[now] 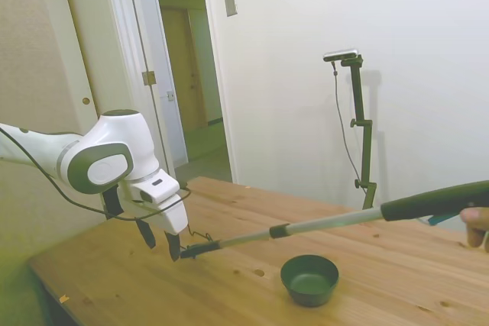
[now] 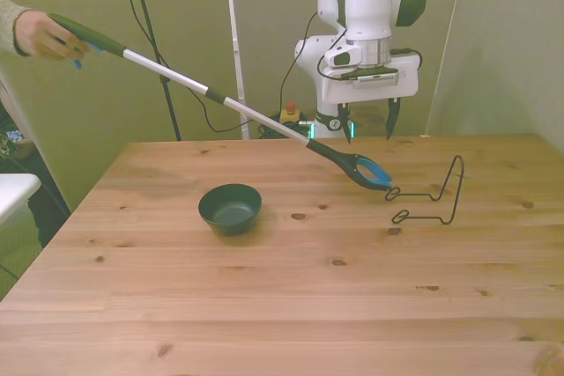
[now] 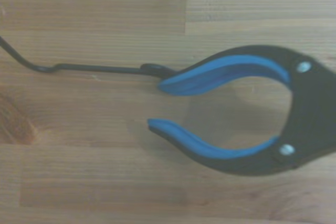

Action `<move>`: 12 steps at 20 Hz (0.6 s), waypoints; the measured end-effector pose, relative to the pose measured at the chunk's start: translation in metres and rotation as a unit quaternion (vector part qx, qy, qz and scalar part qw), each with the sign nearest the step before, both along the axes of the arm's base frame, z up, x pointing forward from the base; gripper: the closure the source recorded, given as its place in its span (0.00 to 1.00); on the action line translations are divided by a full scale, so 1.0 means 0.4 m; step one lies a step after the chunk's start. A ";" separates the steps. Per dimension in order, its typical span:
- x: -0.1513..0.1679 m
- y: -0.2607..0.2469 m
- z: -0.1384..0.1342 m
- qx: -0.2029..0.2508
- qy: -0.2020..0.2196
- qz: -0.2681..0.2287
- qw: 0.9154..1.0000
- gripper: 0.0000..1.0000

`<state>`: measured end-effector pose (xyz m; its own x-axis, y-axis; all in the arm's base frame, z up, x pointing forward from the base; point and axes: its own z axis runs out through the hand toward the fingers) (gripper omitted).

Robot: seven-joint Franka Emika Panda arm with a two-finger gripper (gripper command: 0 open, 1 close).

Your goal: Load the bowl

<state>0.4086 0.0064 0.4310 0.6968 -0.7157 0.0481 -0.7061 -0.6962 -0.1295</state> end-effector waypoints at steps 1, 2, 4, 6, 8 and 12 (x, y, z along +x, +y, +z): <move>0.001 -0.001 0.001 -0.002 -0.001 0.000 1.000 0.00; 0.006 -0.008 0.003 -0.010 -0.007 -0.008 1.000 0.00; 0.023 -0.021 0.023 -0.008 -0.021 -0.028 0.999 0.00; 0.057 -0.055 0.061 -0.004 -0.035 -0.048 0.998 0.00; 0.104 -0.112 0.105 0.003 -0.041 -0.071 0.997 0.00; 0.188 -0.251 0.165 0.016 -0.024 -0.118 0.993 0.00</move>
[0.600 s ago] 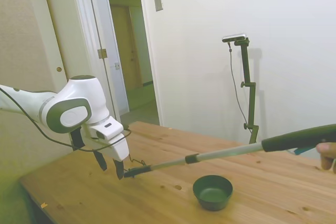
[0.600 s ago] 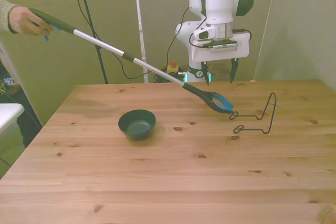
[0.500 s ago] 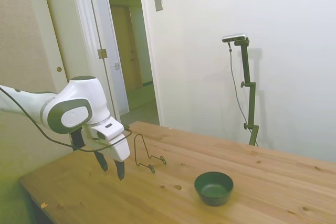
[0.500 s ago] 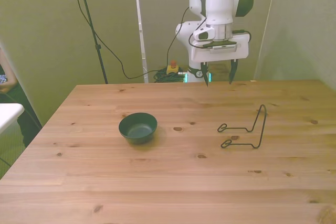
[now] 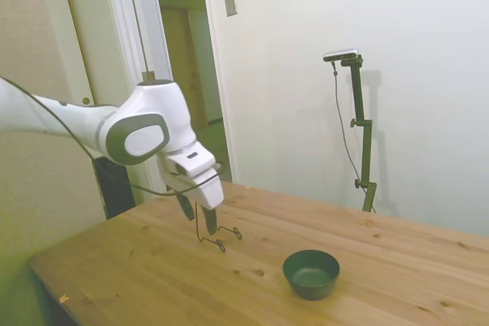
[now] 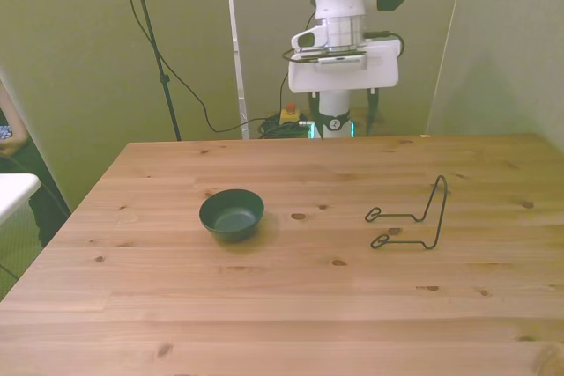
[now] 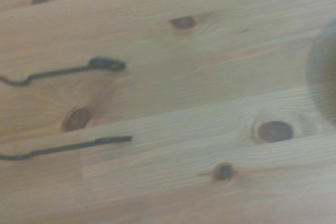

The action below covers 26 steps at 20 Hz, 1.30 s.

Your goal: Load the bowl

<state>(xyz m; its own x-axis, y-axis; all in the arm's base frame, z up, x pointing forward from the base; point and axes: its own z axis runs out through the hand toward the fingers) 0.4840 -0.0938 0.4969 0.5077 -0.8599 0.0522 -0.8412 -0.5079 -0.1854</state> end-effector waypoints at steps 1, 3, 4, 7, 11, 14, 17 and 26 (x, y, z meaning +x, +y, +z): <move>0.017 -0.036 0.003 0.003 0.006 -0.012 1.000 0.00; 0.045 -0.117 0.002 0.011 0.016 -0.040 0.999 0.00; 0.058 -0.160 -0.006 0.014 0.019 -0.054 0.998 0.00; 0.104 -0.263 -0.060 0.034 0.030 -0.084 0.995 0.00; 0.180 -0.350 -0.138 0.054 0.039 -0.087 0.994 0.00; 0.221 -0.386 -0.188 0.056 0.057 -0.087 0.993 0.00; 0.253 -0.409 -0.221 0.055 0.071 -0.089 0.992 1.00; 0.319 -0.419 -0.279 0.022 0.097 -0.082 0.992 1.00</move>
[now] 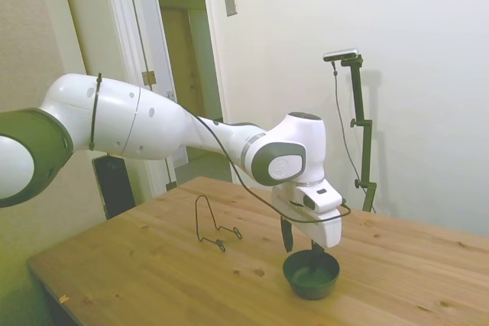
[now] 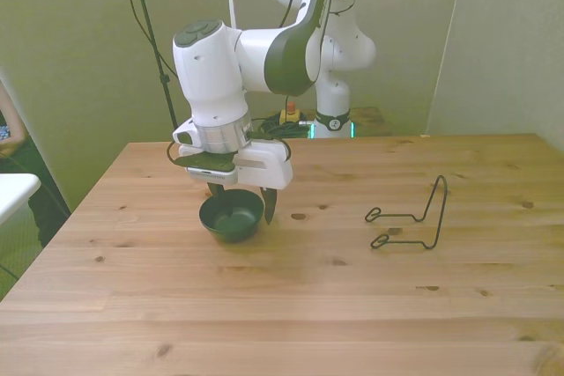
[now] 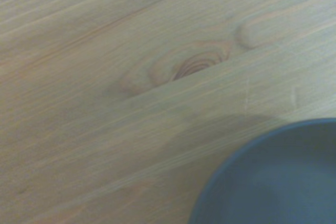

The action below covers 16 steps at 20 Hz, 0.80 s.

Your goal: Load the bowl

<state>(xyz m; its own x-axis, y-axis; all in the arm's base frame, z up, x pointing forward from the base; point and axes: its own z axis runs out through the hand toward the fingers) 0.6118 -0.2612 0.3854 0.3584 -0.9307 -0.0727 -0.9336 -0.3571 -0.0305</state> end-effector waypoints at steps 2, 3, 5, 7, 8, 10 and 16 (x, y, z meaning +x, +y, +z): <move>0.009 0.014 -0.012 -0.002 0.004 0.005 1.000 1.00; 0.013 0.022 -0.014 -0.003 0.005 0.007 1.000 1.00; 0.017 0.033 -0.015 -0.004 0.006 0.011 1.000 1.00; 0.019 0.037 -0.016 -0.006 0.008 0.012 1.000 1.00; 0.019 0.038 -0.017 -0.009 0.010 0.014 1.000 1.00; 0.020 0.039 -0.022 -0.013 0.013 0.015 1.000 1.00; 0.024 0.050 -0.039 -0.016 0.020 0.020 0.999 1.00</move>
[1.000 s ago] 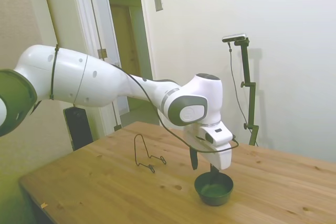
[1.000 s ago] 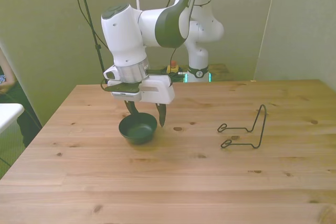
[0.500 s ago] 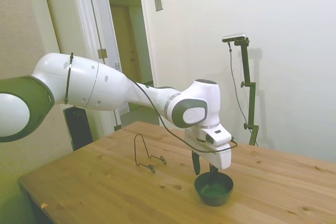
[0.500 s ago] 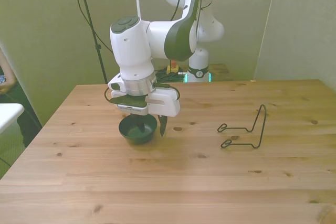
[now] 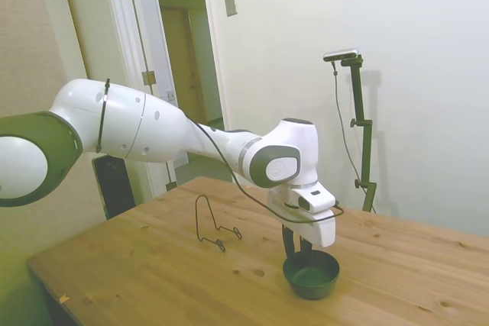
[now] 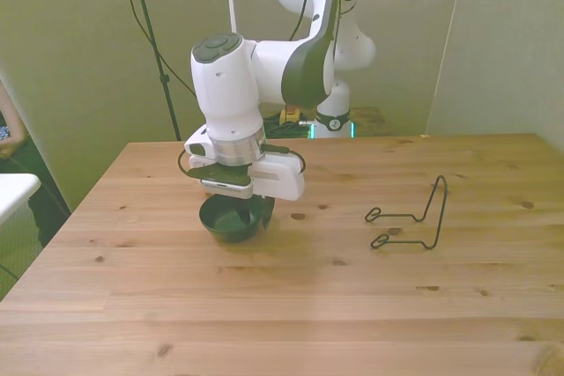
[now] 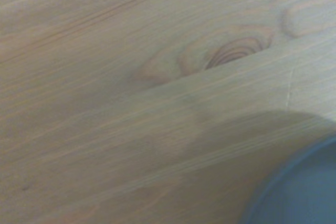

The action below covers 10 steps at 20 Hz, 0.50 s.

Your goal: Load the bowl

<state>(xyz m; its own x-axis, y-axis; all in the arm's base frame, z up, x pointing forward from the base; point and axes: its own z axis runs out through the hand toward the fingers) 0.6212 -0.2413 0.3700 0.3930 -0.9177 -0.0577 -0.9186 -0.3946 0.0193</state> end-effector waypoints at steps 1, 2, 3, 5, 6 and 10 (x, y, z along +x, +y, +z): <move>0.001 0.004 -0.004 0.000 0.001 0.001 1.000 1.00; 0.002 0.007 -0.008 0.000 0.003 0.001 1.000 1.00; 0.003 0.010 -0.012 0.000 0.004 0.000 1.000 1.00; 0.004 0.010 -0.019 -0.001 0.007 -0.004 1.000 1.00; 0.005 0.009 -0.016 -0.002 0.006 -0.005 1.000 1.00; 0.009 0.006 -0.005 -0.009 0.004 -0.008 1.000 1.00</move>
<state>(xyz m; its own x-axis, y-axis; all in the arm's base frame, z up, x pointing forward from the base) 0.6247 -0.2388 0.3678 0.3787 -0.9244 -0.0446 -0.9242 -0.3803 0.0344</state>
